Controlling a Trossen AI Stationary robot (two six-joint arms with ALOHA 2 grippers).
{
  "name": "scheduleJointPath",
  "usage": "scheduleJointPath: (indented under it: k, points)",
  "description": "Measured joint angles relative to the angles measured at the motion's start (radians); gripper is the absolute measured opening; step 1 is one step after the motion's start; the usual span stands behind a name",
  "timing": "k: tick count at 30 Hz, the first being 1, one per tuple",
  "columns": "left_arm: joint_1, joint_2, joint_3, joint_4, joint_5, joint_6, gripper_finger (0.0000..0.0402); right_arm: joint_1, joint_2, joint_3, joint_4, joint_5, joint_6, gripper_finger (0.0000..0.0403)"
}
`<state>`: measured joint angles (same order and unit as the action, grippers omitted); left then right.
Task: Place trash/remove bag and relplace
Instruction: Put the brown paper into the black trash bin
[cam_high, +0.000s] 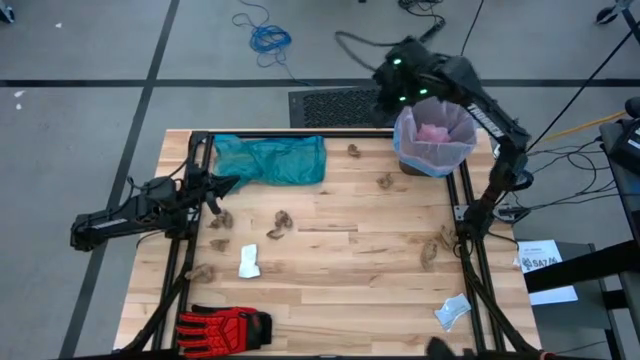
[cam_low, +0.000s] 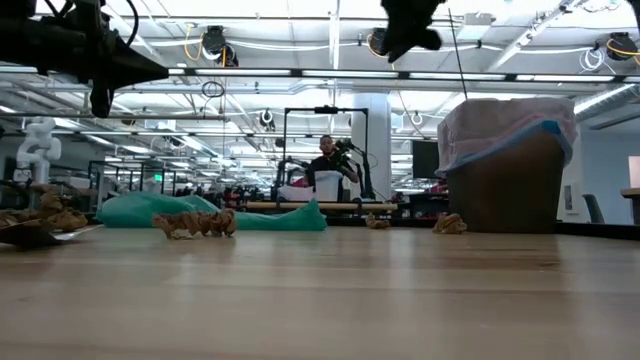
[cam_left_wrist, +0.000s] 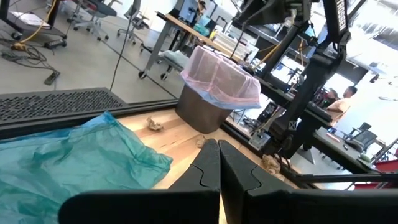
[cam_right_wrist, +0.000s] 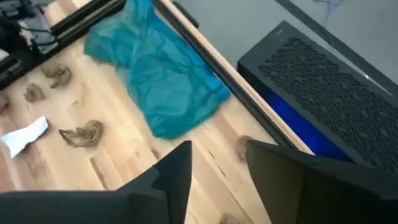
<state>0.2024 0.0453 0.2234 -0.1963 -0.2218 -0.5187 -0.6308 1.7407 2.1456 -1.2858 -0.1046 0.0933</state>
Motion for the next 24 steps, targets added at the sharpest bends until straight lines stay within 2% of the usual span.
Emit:
scheduleJointPath:
  k: [7,18,24]
  points:
    - [0.000,0.000,0.000,0.003,-0.003,0.000,0.0000,0.008,0.170,-0.002,0.004,0.000,-0.035,0.0145]
    - [0.000,0.000,0.000,0.000,-0.022,0.000,0.0000,-0.039,0.401,-0.001,0.064,0.008,-0.061,0.0209]
    - [0.000,0.000,0.000,-0.001,-0.022,-0.024,0.0000,-0.058,0.495,-0.001,0.062,0.079,-0.084,0.0221]
